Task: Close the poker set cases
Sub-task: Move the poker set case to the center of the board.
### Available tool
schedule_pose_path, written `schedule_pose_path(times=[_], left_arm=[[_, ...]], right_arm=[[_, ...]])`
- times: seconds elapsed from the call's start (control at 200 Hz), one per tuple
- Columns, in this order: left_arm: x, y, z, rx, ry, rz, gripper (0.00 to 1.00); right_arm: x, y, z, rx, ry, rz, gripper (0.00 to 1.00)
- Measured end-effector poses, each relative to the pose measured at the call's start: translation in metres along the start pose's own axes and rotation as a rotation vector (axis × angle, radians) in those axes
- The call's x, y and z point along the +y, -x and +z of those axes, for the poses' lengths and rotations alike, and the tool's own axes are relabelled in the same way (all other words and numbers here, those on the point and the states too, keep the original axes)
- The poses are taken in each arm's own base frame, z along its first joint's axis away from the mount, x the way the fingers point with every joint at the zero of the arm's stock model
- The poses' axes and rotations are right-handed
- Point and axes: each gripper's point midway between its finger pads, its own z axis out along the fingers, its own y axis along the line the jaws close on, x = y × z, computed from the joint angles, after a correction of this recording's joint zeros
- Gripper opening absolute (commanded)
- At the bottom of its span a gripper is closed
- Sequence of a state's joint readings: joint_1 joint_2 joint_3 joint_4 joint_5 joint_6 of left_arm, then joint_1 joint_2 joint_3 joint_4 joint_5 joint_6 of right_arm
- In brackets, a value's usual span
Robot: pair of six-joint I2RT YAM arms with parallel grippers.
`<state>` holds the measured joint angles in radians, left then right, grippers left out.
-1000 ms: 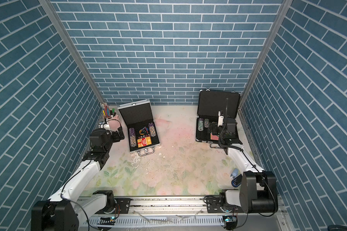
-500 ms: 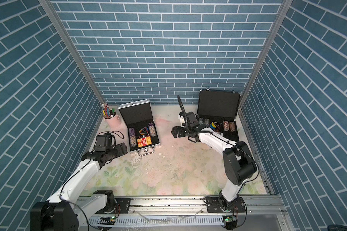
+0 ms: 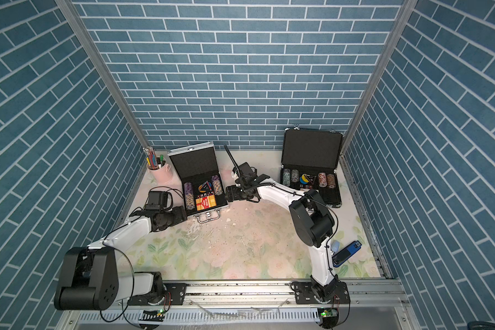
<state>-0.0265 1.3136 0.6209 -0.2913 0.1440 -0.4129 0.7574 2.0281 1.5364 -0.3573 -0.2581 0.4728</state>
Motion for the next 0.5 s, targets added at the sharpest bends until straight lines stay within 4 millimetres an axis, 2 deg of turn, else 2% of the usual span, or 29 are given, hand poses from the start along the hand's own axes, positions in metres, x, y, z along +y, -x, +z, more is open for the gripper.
schedule_pose_path(times=[0.195,0.5], left_arm=[[-0.003,0.006,0.002,-0.020,-0.013,0.003,0.72],[-0.006,0.013,0.005,-0.047,-0.026,0.006,0.66]], right_arm=[[-0.003,-0.004,0.022,0.042,-0.012,0.026,0.64],[0.001,-0.007,0.049,0.082,-0.013,0.024,0.60]])
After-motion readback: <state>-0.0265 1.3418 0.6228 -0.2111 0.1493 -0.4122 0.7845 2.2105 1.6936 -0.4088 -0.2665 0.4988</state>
